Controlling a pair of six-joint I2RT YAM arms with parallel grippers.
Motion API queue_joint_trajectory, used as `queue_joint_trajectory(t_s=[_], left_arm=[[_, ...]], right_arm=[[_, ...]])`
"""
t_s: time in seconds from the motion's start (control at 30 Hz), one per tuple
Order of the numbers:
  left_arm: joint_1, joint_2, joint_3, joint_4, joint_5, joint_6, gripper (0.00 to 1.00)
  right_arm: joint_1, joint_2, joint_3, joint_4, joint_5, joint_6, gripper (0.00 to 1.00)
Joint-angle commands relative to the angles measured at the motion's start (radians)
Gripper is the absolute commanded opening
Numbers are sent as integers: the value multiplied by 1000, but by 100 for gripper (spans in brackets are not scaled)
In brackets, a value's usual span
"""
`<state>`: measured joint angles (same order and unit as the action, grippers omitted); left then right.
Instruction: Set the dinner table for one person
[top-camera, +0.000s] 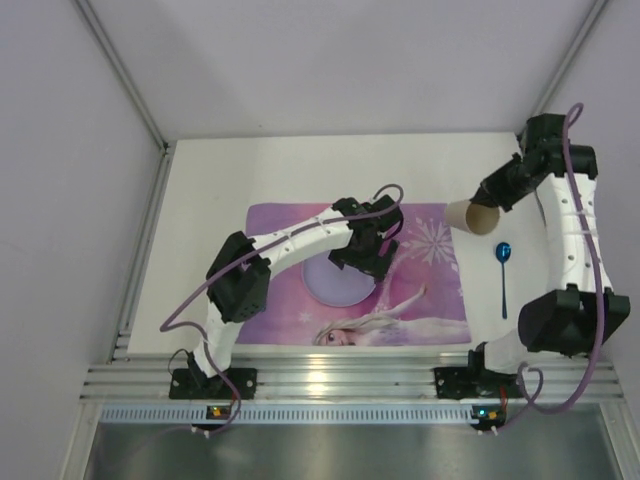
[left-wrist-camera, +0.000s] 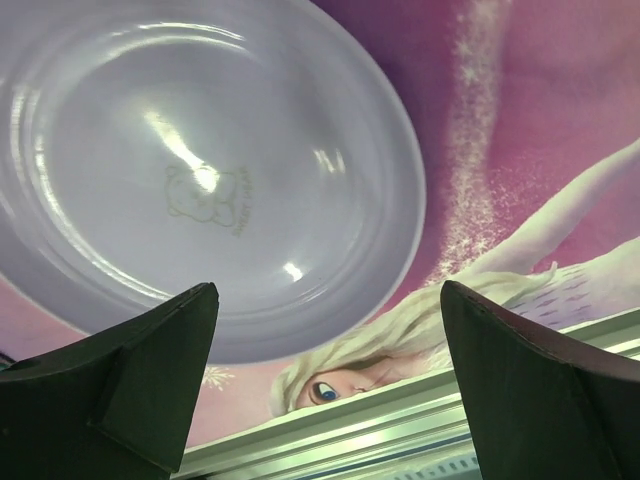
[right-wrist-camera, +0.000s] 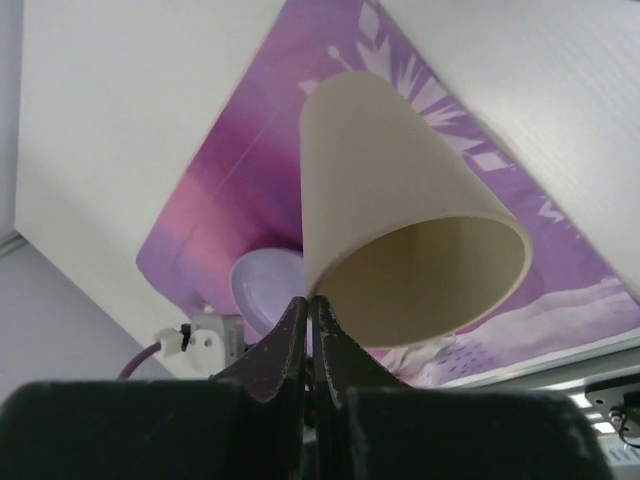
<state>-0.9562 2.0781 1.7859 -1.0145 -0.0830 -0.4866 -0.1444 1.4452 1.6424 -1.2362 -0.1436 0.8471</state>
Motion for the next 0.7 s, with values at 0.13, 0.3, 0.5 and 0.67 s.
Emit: queue_joint_trajectory(t_s=[0.13,0.3,0.5,0.67], left_arm=[[100,-122,-43,47,9,-24,98],[134,-161,-91,57,6,-24,98],[201,-208,-141,79,25,-33,98],[244,-248,-187,91,28,-37,98]], right_arm=[[137,173,172,-45,-53,76,0],[210,280,160,-42,-57,96,0],[253,389,224,-92,-1,89,0],[269,489,270,-85,7,79,0]])
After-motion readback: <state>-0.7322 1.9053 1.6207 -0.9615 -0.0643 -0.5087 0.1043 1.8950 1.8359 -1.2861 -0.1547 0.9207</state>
